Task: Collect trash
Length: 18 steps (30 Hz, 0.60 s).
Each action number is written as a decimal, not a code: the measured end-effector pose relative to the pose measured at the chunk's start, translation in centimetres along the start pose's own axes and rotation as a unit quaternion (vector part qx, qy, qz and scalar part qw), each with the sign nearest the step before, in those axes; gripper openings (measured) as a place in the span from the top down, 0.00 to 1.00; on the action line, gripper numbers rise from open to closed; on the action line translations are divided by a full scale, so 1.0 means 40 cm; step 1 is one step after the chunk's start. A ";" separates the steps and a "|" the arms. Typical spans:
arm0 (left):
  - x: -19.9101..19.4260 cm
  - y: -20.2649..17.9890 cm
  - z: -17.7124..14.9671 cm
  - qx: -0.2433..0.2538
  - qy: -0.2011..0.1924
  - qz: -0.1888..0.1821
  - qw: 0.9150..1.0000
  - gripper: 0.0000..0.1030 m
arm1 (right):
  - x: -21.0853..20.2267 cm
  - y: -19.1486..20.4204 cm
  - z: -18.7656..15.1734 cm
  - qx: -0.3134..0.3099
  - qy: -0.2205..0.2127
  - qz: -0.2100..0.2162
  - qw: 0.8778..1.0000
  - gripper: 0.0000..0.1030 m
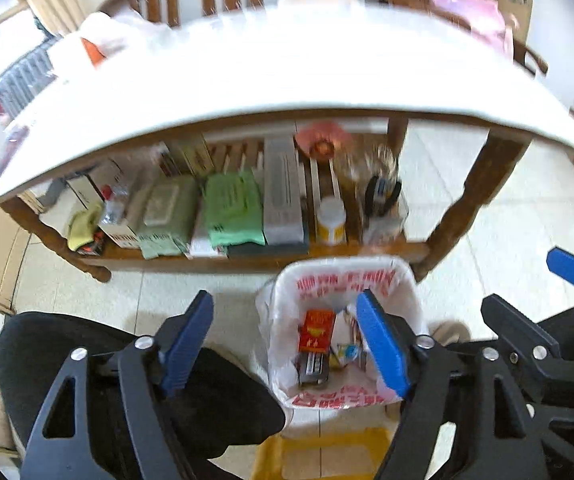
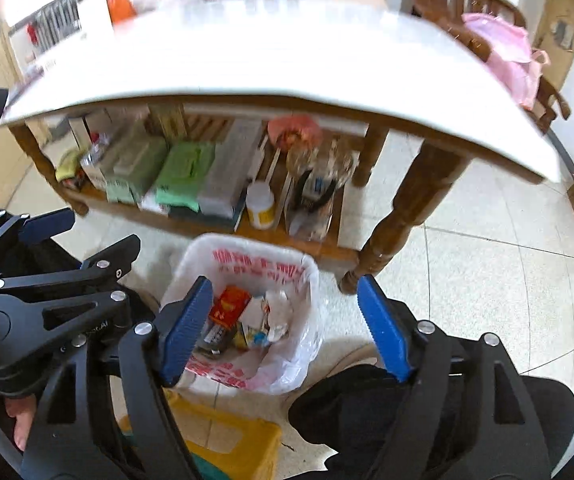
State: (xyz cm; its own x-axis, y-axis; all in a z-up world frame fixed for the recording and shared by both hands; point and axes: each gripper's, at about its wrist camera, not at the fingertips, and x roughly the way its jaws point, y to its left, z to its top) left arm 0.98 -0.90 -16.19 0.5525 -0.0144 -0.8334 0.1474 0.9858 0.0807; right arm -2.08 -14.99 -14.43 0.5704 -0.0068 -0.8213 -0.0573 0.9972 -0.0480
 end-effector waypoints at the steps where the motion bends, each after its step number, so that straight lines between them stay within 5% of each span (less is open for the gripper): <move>1: -0.028 0.002 0.000 -0.003 -0.017 0.002 1.000 0.29 | -0.028 0.000 -0.001 0.004 -0.016 -0.011 1.000 0.24; 8: -0.201 0.012 0.019 -0.018 -0.106 0.016 0.994 0.22 | -0.191 0.011 -0.006 0.017 -0.112 -0.054 0.992 0.19; 18: -0.443 0.051 0.055 -0.039 -0.246 0.026 0.968 0.13 | -0.421 0.008 0.018 0.042 -0.245 -0.089 0.965 0.10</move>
State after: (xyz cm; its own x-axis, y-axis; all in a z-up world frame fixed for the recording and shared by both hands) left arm -6.70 0.98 -0.05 0.8847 -0.0239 -0.4656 0.0573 0.9967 0.0579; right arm -11.11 -14.50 -0.19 0.8847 -0.1634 -0.4367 0.1323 0.9861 -0.1009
